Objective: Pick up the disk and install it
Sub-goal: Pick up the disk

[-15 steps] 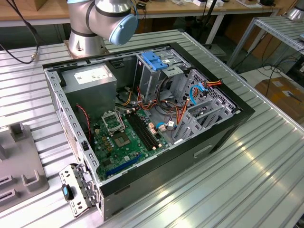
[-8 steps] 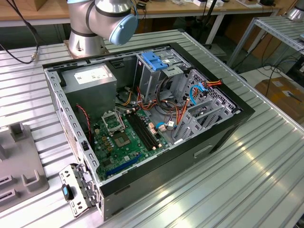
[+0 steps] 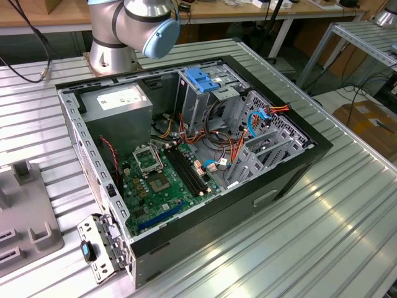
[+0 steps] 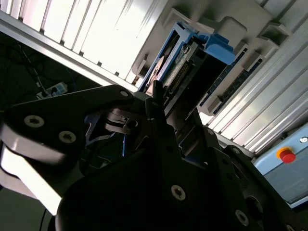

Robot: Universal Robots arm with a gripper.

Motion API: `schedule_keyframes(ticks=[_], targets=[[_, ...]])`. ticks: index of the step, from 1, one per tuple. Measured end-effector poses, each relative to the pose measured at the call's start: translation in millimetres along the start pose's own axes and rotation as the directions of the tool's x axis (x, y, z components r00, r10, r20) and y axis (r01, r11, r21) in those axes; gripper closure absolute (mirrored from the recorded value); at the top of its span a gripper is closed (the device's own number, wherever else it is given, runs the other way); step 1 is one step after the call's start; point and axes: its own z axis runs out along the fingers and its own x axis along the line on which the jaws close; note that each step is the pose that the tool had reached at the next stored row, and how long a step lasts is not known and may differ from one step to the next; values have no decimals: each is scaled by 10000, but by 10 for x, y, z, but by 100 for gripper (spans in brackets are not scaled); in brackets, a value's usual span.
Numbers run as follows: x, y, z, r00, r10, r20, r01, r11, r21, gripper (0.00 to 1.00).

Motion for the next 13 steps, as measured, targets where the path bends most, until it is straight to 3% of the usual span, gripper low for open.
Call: schedule_keyframes(ticks=[9,13], targets=[[1,-1,-164,10000,1,0,-1,10000,1,65],[2,-3,-266,10000,1,1,-1,10000,2,65]])
